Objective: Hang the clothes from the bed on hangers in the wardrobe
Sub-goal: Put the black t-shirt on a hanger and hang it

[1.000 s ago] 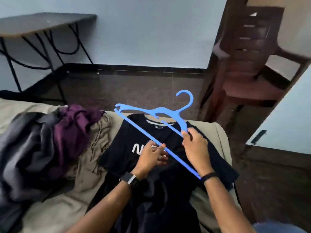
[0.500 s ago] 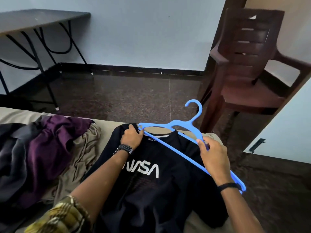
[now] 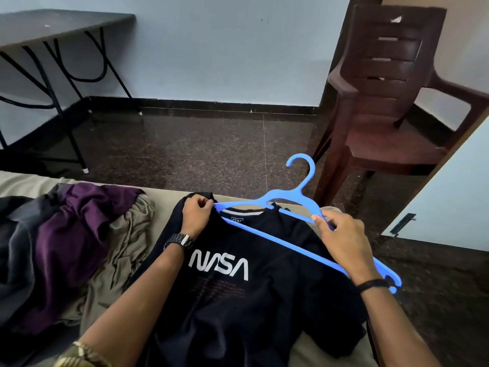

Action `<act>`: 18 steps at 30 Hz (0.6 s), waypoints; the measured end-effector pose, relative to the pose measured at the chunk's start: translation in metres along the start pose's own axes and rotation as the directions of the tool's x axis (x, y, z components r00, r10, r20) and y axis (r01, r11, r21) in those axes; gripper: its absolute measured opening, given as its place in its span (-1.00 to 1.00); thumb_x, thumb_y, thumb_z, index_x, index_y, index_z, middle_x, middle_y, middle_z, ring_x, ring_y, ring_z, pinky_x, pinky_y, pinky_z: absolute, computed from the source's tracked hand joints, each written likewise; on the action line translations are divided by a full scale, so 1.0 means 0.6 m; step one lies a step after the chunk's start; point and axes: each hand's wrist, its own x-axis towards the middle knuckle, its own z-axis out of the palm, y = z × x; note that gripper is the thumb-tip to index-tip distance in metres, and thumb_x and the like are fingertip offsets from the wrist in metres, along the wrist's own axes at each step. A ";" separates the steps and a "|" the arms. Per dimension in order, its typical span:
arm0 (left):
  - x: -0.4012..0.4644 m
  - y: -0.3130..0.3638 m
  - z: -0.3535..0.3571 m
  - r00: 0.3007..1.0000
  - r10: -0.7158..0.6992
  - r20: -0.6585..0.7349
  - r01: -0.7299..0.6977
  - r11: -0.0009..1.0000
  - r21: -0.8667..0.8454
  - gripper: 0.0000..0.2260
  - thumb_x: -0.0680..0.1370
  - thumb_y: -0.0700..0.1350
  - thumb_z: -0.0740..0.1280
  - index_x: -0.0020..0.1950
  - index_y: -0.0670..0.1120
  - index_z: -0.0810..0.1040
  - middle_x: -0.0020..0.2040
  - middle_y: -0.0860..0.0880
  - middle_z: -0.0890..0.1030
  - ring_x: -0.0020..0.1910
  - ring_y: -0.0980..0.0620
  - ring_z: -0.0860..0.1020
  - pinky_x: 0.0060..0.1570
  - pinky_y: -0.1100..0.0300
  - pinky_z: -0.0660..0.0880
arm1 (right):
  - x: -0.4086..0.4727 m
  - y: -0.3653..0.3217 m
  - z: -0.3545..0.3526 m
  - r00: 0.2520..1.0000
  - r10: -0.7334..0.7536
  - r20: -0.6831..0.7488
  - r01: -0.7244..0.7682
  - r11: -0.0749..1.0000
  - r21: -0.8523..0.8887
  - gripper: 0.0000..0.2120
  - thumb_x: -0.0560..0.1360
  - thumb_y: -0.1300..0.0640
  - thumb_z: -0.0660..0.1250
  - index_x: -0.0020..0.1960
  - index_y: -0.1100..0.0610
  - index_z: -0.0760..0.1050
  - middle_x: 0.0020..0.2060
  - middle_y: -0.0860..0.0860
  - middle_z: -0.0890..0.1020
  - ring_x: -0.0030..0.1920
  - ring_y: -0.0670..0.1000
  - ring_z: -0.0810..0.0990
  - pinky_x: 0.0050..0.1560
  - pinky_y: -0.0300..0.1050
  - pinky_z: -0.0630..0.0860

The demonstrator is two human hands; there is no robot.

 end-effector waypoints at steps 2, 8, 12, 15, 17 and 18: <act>-0.005 0.000 -0.006 0.996 0.088 0.014 -0.088 0.996 0.025 -0.82 0.53 -0.21 0.33 -0.27 -0.18 0.48 -0.26 -0.13 0.54 -0.22 -0.01 0.47 -0.17 0.13 0.36 | 0.003 -0.008 0.005 1.000 -0.020 0.003 0.020 1.000 -0.019 -0.81 0.56 0.02 0.30 -0.18 0.08 0.56 -0.42 -0.09 0.45 -0.27 -0.01 0.44 -0.30 -0.13 0.30; -0.032 0.009 -0.015 0.943 0.325 0.063 -0.331 0.938 0.106 -0.92 0.52 -0.15 0.40 -0.18 -0.09 0.56 -0.10 -0.06 0.56 -0.02 0.01 0.45 0.09 0.12 0.37 | 0.024 -0.047 0.044 0.995 -0.082 0.061 0.080 0.996 0.024 -0.68 0.55 0.00 0.28 -0.30 0.15 0.41 -0.49 0.01 0.41 -0.37 0.05 0.42 -0.39 -0.20 0.30; -0.040 0.004 -0.030 0.923 0.381 0.058 -0.385 0.916 0.114 -0.96 0.50 -0.17 0.42 -0.12 -0.09 0.58 -0.07 -0.05 0.52 0.00 0.04 0.44 0.12 0.19 0.34 | 0.053 -0.075 0.068 0.984 -0.099 0.151 0.099 0.995 0.007 -0.72 0.57 -0.03 0.24 -0.21 0.14 0.43 -0.39 0.01 0.46 -0.22 0.13 0.47 -0.30 -0.06 0.33; -0.025 0.001 -0.055 0.915 0.403 0.017 -0.403 0.910 0.101 -0.98 0.51 -0.21 0.41 -0.12 -0.15 0.61 -0.14 0.01 0.52 -0.05 0.05 0.45 0.08 0.10 0.39 | 0.077 -0.079 0.062 0.971 -0.121 0.206 0.122 0.993 0.010 -0.68 0.57 -0.07 0.23 -0.25 0.11 0.35 -0.39 0.00 0.44 -0.21 0.11 0.47 -0.26 -0.06 0.34; -0.003 -0.003 -0.074 0.936 0.351 0.018 -0.350 0.925 0.150 -0.96 0.53 -0.19 0.38 -0.06 -0.14 0.58 -0.13 0.03 0.50 -0.04 0.01 0.46 0.09 0.04 0.39 | 0.088 -0.069 0.051 0.968 -0.124 0.217 0.126 0.992 0.004 -0.67 0.56 -0.09 0.24 -0.26 0.11 0.35 -0.41 -0.01 0.44 -0.24 0.07 0.46 -0.22 -0.03 0.36; 0.008 -0.005 -0.085 0.953 0.300 0.052 -0.304 0.933 0.191 -0.92 0.53 -0.16 0.37 0.00 -0.13 0.56 -0.08 0.00 0.50 -0.02 0.00 0.46 0.12 0.04 0.39 | 0.092 -0.064 0.047 0.967 -0.124 0.222 0.124 0.992 0.017 -0.67 0.55 -0.09 0.24 -0.27 0.11 0.36 -0.43 -0.02 0.42 -0.27 0.04 0.44 -0.21 -0.03 0.37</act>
